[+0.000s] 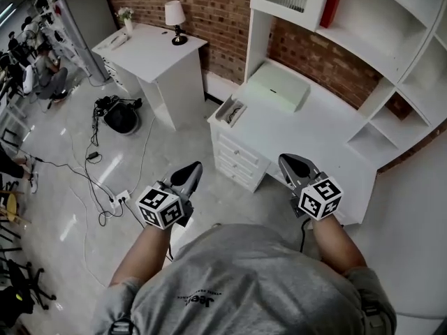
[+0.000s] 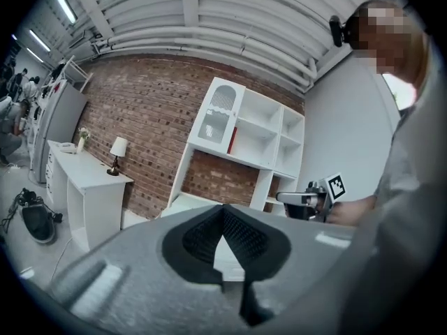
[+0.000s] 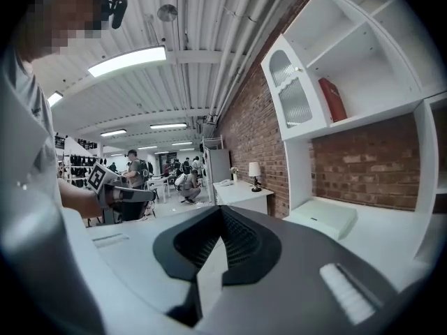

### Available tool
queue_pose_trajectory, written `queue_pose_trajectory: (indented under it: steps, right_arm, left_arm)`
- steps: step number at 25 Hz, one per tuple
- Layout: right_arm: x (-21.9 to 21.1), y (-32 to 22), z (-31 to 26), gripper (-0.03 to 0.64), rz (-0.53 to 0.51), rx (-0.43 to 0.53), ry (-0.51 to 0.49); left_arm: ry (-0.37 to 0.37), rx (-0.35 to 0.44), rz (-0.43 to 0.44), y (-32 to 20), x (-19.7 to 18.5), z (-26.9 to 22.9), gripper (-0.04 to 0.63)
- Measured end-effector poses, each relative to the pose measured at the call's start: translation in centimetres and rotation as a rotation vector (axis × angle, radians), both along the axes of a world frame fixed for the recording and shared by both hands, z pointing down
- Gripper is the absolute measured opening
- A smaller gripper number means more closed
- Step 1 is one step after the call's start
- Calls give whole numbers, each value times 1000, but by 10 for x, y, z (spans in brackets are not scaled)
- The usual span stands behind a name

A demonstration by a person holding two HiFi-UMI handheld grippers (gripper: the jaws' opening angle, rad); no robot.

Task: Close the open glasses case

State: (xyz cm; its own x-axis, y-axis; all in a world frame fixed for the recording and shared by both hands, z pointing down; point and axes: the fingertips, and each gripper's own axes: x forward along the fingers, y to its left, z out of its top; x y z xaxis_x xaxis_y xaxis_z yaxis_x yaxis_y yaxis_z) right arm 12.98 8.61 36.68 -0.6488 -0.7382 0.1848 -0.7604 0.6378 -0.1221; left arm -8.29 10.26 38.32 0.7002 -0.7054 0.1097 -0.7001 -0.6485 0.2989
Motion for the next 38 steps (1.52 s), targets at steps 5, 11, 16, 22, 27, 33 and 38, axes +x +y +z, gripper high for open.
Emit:
queue_pose_trajectory:
  steps: [5, 11, 16, 22, 27, 33, 38]
  right_arm:
    - [-31, -58, 1, 8, 23, -14, 6]
    - [-39, -112, 11, 8, 27, -42, 12]
    - [-26, -156, 20, 8, -2, -45, -3]
    - [2, -225, 27, 8, -103, -45, -27]
    - [24, -274, 31, 8, -197, -61, -36]
    - [18, -312, 42, 8, -204, -82, -48]
    - [-6, -327, 43, 8, -144, -54, -22]
  left_arm:
    - [-1, -3, 33, -66, -34, -2, -3]
    - [8, -29, 27, -116, -46, 8, -3]
    - [-11, -36, 6, -151, -32, 17, -3]
    - [-34, -32, -99, -205, -2, 16, -3]
    - [-4, -57, -190, -242, 27, 15, -3]
    - [-14, -75, -202, -268, 23, 19, -3]
    - [-17, -70, -134, -282, -4, 27, -3]
